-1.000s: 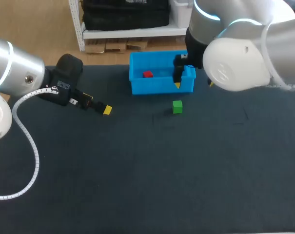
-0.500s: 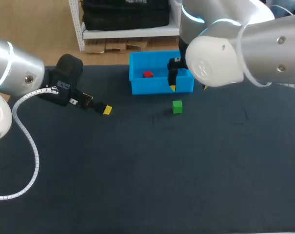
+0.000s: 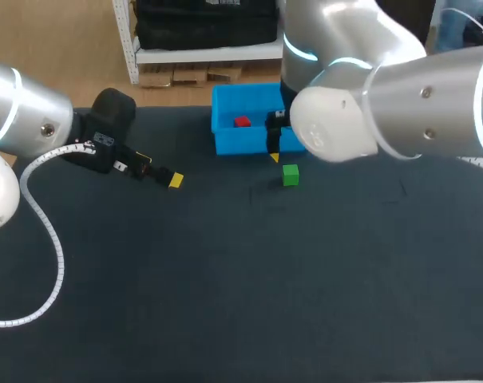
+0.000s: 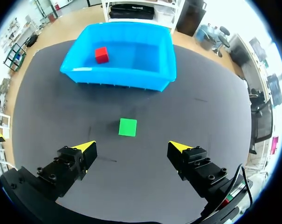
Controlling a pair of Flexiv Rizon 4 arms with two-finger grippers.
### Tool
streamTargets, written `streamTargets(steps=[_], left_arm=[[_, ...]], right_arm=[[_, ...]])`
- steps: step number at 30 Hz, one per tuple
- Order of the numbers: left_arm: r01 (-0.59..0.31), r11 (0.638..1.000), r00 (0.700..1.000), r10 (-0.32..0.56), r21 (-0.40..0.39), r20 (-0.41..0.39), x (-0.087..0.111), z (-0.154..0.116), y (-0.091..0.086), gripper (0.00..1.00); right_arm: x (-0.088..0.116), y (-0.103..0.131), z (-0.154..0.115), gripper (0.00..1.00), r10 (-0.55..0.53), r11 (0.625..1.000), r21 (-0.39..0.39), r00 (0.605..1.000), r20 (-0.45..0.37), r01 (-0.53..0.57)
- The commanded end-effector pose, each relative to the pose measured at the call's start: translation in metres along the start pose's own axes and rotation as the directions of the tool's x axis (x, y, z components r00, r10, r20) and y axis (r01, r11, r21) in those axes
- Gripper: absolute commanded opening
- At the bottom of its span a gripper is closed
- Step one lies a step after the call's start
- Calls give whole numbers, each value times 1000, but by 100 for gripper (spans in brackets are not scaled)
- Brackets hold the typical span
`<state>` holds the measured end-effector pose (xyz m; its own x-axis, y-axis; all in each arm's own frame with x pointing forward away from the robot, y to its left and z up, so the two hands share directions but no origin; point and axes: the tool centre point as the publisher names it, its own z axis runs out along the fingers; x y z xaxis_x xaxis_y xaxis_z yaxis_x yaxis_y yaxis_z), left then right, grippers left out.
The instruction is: Use the left arm to pick the red cube and place it into the blue plastic box first, then use the right arm to grasp the green cube and put it into the same blue plastic box after the first action is fully finished.
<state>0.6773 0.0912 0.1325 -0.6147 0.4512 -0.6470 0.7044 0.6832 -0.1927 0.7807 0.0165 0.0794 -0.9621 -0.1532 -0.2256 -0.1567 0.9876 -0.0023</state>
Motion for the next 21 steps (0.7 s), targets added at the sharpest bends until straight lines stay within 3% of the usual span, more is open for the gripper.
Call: streamTargets(steps=[1,21], left_arm=[[-2,1000,1000,2,4,7,2,-1,1,100],[-2,1000,1000,2,4,7,2,-1,1,100]], right_arm=[[-1,-1,13,100,3,1000,-2,1000,12,-3],[-7,0,60,100,-9,1000,-16,999,35,9]])
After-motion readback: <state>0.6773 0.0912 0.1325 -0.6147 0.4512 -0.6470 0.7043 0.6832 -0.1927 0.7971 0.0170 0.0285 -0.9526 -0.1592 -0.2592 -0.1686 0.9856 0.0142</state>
